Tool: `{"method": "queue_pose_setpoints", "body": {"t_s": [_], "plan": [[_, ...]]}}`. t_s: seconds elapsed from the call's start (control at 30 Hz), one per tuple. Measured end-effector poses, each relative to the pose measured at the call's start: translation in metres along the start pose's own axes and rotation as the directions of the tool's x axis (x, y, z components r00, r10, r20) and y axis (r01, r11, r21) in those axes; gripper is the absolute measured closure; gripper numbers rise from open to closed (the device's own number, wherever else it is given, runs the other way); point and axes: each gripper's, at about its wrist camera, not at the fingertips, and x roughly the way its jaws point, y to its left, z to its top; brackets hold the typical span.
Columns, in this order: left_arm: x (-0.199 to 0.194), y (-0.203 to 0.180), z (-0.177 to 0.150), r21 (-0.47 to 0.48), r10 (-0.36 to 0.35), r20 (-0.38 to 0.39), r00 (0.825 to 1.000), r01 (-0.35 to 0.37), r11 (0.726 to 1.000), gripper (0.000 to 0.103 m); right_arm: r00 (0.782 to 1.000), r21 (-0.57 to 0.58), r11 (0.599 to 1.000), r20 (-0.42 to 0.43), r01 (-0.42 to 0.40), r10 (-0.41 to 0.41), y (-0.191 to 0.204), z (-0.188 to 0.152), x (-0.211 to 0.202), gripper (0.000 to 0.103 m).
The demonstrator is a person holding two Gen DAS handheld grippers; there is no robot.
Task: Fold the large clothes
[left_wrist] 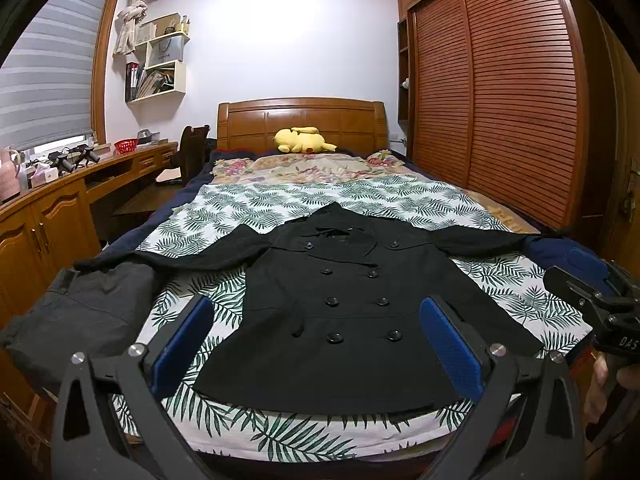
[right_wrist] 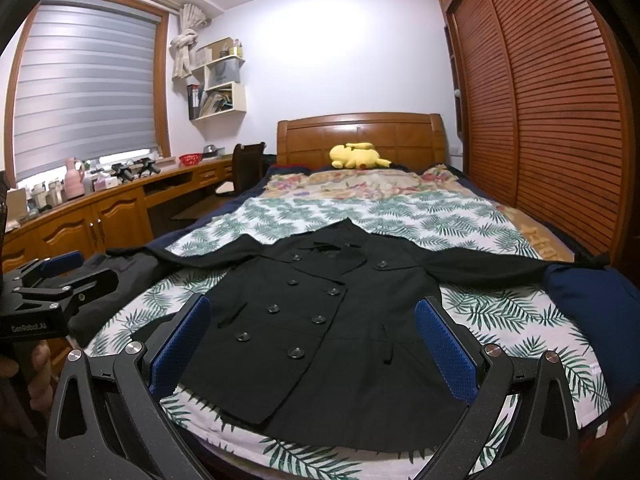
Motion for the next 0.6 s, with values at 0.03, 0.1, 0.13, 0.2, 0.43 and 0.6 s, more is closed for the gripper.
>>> {"method": "queue_pose_setpoints", "body": {"t_s": [0.03,0.1,0.13,0.2,0.43,0.6], "plan": [[0.0,0.0,0.0,0.0,0.001,0.0,1.0,-0.001,1.0,0.0,1.0,0.001,1.0,0.0,-0.001,0.001,-0.002,-0.001,0.001,0.0],[0.001,0.002,-0.001,-0.002,0.004,-0.002,1.0,-0.004,1.0,0.0,1.0,-0.001,1.0,-0.005,-0.002,0.002,0.004,0.002,0.001,0.0],[0.001,0.003,-0.001,-0.003,0.006,-0.004,1.0,-0.006,1.0,0.0,1.0,-0.001,1.0,-0.008,-0.003,0.003,0.007,0.002,0.0,0.0],[0.001,0.007,-0.002,-0.007,0.01,-0.01,1.0,-0.01,1.0,0.0,1.0,0.001,1.0,-0.013,-0.007,0.007,0.01,0.003,0.002,0.0],[0.009,0.022,-0.007,-0.014,0.029,-0.033,0.999,-0.03,0.999,0.0,0.999,0.003,1.0,-0.03,-0.021,0.021,0.036,-0.001,0.009,0.0],[0.018,0.034,-0.012,-0.016,0.044,-0.056,0.997,-0.045,0.999,0.0,0.998,-0.002,0.999,-0.049,-0.039,0.039,0.042,-0.003,0.023,0.0]]}}
